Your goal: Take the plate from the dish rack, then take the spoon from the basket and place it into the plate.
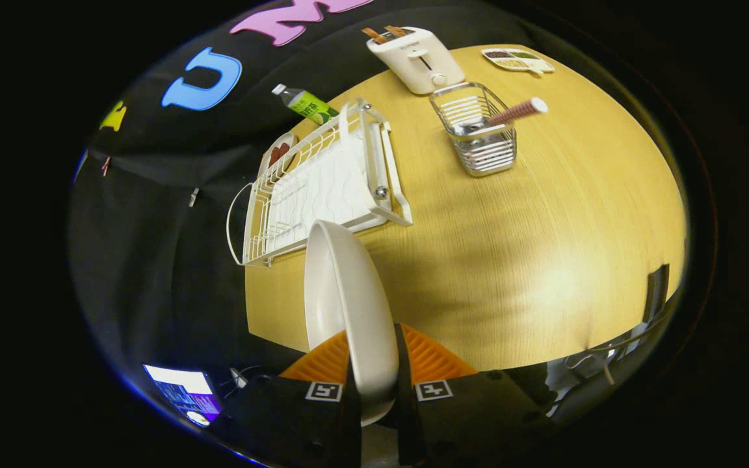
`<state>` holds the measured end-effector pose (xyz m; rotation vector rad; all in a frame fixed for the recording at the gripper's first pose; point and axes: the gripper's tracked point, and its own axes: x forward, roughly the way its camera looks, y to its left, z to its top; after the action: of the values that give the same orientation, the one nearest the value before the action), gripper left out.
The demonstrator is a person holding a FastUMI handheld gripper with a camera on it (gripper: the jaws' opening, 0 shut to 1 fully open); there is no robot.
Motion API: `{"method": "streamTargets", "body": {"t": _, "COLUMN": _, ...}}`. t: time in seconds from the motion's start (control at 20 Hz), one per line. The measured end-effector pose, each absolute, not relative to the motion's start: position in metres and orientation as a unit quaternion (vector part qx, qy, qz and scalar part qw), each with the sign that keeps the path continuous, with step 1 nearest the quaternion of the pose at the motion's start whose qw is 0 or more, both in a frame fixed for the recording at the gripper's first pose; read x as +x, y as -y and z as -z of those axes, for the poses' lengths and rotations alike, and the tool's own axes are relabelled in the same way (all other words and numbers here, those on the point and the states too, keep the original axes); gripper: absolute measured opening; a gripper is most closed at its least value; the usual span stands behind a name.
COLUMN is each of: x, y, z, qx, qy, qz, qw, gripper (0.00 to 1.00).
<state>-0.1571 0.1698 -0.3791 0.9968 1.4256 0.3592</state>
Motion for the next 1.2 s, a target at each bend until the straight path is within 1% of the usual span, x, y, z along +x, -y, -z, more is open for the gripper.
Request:
{"method": "streamTargets", "body": {"t": 0.2, "x": -0.176, "y": -0.175, "z": 0.415, "qx": 0.455, "qy": -0.626, "qz": -0.158, "qw": 0.613, "gripper": 0.26}}
{"method": "streamTargets", "body": {"t": 0.45, "x": -0.163, "y": -0.177, "z": 0.441, "qx": 0.514, "qy": -0.610, "qz": -0.131, "qw": 0.588, "gripper": 0.26}}
{"method": "streamTargets", "body": {"t": 0.65, "x": -0.165, "y": -0.179, "z": 0.456, "qx": 0.502, "qy": -0.613, "qz": -0.133, "qw": 0.596, "gripper": 0.26}}
{"method": "streamTargets", "body": {"t": 0.85, "x": -0.166, "y": -0.184, "z": 0.457, "qx": 0.513, "qy": -0.608, "qz": -0.143, "qw": 0.588, "gripper": 0.28}}
{"method": "streamTargets", "body": {"t": 0.95, "x": -0.166, "y": -0.182, "z": 0.466, "qx": 0.511, "qy": -0.614, "qz": -0.129, "qw": 0.588, "gripper": 0.29}}
{"method": "streamTargets", "body": {"t": 1.05, "x": -0.167, "y": -0.175, "z": 0.473, "qx": 0.507, "qy": -0.616, "qz": -0.113, "qw": 0.593, "gripper": 0.35}}
{"method": "streamTargets", "body": {"t": 1.1, "x": -0.168, "y": -0.171, "z": 0.477, "qx": 0.501, "qy": -0.618, "qz": -0.108, "qw": 0.596, "gripper": 0.53}}
{"method": "streamTargets", "body": {"t": 1.15, "x": -0.167, "y": -0.168, "z": 0.475, "qx": 0.503, "qy": -0.615, "qz": -0.106, "qw": 0.598, "gripper": 0.65}}
{"method": "streamTargets", "body": {"t": 1.2, "x": -0.165, "y": -0.165, "z": 0.475, "qx": 0.504, "qy": -0.611, "qz": -0.103, "qw": 0.601, "gripper": 0.72}}
